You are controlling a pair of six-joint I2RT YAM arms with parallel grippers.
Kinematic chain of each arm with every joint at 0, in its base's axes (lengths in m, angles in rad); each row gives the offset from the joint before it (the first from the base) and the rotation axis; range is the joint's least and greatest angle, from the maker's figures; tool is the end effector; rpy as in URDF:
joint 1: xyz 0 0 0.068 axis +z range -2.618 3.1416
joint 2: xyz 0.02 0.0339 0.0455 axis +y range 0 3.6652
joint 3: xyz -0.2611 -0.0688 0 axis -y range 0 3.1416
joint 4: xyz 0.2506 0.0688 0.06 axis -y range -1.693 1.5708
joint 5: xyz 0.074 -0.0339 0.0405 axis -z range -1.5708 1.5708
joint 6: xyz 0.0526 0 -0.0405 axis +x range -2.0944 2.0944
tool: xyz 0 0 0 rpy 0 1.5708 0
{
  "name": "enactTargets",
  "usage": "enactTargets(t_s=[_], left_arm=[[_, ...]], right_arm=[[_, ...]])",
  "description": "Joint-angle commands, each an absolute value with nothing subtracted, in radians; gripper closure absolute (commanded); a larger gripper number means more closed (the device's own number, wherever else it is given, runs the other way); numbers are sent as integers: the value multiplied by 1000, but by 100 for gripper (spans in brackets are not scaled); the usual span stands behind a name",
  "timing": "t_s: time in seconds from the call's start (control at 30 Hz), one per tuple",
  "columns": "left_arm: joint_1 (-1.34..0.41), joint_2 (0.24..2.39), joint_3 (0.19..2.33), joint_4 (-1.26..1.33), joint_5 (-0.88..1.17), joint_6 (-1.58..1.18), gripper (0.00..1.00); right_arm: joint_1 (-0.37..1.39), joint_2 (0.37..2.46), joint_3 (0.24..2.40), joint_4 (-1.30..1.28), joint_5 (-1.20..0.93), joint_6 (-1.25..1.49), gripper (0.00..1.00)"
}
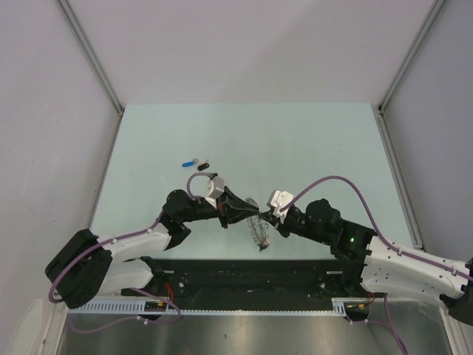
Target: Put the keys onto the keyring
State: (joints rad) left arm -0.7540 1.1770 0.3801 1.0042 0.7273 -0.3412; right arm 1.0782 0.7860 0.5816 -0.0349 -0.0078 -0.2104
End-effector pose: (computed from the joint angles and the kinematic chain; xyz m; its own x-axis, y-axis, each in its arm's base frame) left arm 0.1574 -0.1958 0.2406 -0.1884 -0.1659 -0.9680 0.9790 0.0463 -0.1985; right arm 0.1018 0.1905 0.2761 0.0751 -0.3016 -0.9505 -0.8886 0.4123 -0.2011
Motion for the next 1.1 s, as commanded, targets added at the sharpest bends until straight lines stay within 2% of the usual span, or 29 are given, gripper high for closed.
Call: enactTargets(t_s=[0.0,0.1,0.3,0.4,0.73,1.0,1.07], left_arm=[[-761,1121,385,1027,697,-321,79],[-759,1046,411,823,654,-227,68],[-744,954,515,406,572,-51,56],[-742,974,535,356,603,-5,52],[-701,1129,586,341,926,187,54],[-698,1204,669,203,1020,336,55],[-696,1232,695,178,1011,357,59]], right_arm=[[1078,787,600,-32,-21,-218,100],[1080,801,611,-43,-25,-230,100],[1080,818,624,-52,-21,-247,100],[1080,828,624,-63,-21,-247,100],[1080,836,624,-81,-25,-249,100],[1081,842,624,-77,-32,-249,100],[1080,841,623,-77,-34,-249,100]])
